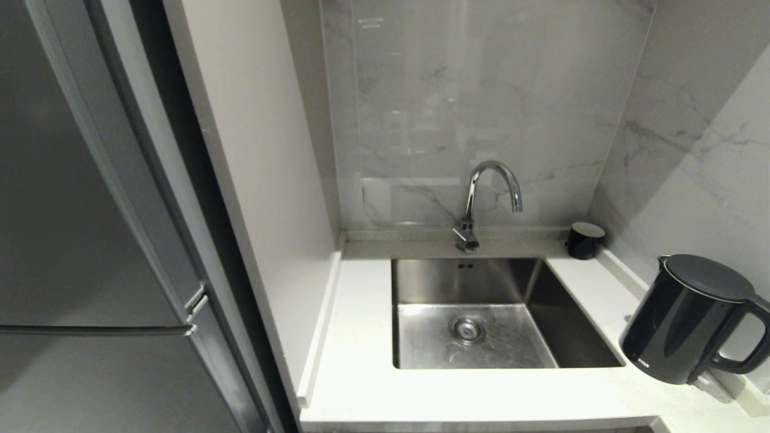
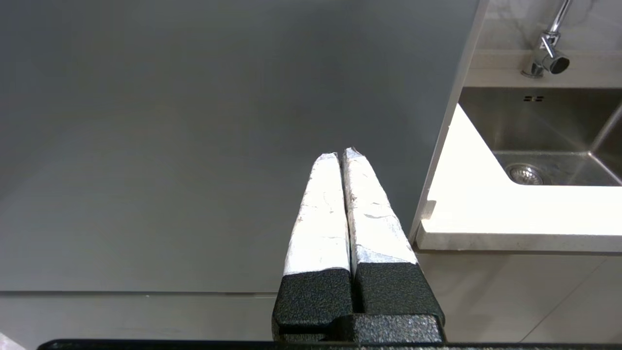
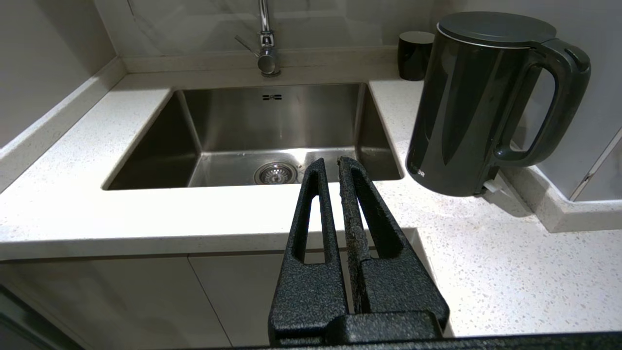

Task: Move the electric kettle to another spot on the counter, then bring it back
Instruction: Grab the kettle

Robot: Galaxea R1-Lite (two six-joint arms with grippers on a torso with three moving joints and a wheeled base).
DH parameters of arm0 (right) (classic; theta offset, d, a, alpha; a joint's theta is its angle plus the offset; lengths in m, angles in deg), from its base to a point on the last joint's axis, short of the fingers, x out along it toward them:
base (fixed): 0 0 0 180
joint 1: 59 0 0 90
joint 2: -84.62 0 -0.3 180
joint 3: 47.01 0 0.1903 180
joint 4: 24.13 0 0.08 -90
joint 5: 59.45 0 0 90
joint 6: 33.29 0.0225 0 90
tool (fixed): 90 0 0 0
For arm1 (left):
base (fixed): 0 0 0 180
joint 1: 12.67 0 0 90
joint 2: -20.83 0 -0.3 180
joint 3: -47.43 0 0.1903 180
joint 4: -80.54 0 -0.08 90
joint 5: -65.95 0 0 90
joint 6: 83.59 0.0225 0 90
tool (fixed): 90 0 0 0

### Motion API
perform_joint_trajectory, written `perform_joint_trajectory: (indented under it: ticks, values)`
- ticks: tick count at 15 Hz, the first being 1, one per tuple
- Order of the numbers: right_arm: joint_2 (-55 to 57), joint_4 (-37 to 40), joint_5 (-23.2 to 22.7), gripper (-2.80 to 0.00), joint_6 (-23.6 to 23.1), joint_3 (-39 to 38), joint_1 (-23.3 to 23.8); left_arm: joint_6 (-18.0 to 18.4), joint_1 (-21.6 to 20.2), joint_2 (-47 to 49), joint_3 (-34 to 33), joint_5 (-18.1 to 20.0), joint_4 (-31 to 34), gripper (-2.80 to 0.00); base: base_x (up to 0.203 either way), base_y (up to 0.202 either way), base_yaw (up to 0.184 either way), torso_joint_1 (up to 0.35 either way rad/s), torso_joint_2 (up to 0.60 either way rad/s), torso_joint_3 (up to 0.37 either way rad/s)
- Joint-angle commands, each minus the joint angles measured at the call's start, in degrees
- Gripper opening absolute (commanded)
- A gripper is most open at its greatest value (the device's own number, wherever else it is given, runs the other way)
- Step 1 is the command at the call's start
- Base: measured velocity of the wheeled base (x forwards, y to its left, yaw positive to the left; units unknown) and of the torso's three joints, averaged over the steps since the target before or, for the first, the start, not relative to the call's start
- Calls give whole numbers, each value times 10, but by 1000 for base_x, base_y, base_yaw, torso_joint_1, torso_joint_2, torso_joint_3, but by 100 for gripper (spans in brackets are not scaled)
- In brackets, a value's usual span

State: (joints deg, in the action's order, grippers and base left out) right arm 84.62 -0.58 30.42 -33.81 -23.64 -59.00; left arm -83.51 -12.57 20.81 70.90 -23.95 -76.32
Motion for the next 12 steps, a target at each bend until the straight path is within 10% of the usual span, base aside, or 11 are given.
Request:
perform_joint_trajectory:
  ticks: [1,12]
  values:
    - [0,0,0,-280,0,0,0,0,0,0,0,0,0,-280,0,0,0,0,0,0]
    - [0,0,0,-280,1,0,0,0,0,0,0,0,0,-280,0,2,-20,-1,1,1]
